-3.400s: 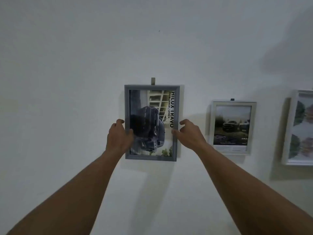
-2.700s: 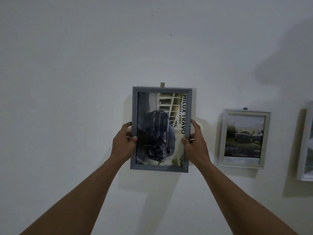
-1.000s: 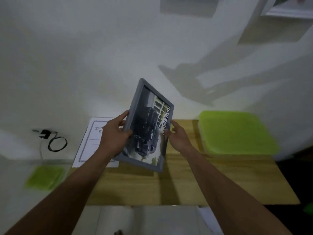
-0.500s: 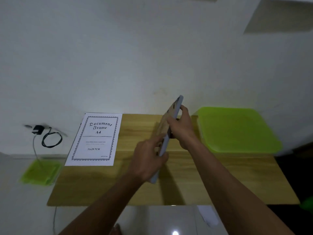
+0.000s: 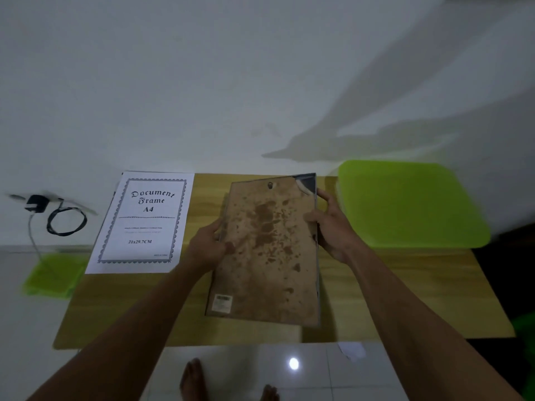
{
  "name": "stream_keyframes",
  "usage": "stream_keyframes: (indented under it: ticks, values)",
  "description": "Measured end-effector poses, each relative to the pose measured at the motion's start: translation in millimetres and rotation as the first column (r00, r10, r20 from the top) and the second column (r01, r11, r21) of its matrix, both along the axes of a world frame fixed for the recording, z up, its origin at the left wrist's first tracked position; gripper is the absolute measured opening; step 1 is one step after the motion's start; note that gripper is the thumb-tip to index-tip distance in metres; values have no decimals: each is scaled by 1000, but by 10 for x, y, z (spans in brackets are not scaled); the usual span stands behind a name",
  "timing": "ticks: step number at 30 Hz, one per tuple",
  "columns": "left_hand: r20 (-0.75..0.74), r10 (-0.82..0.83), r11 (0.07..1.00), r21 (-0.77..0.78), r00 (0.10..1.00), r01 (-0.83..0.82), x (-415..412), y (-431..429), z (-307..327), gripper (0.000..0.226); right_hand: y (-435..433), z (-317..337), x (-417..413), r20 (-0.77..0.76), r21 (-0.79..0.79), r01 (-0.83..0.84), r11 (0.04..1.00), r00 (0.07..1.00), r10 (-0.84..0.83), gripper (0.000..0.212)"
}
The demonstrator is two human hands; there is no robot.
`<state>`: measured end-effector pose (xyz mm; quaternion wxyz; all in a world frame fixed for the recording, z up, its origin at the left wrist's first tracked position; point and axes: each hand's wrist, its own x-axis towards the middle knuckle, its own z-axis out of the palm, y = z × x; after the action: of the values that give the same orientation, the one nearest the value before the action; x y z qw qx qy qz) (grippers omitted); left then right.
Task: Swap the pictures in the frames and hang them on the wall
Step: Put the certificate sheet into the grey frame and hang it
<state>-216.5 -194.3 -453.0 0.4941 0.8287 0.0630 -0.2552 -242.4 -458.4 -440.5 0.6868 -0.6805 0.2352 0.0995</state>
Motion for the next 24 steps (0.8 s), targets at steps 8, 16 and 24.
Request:
stream_keyframes:
  ticks: [8,16,24]
  values:
    - [250,-103,951,309,963,22,112,8,-411,70,69,-223,175,-79,-210,-179,961,983,166,73]
    - [226,-167,902,427,960,57,334,15,-750,71,57,-782,342,-112,-452,-237,860,971,209,47]
    - [258,-96,932,362,961,-4,177,13,-776,64,90,-1041,352,-155,-672,-280,686,959,239,47]
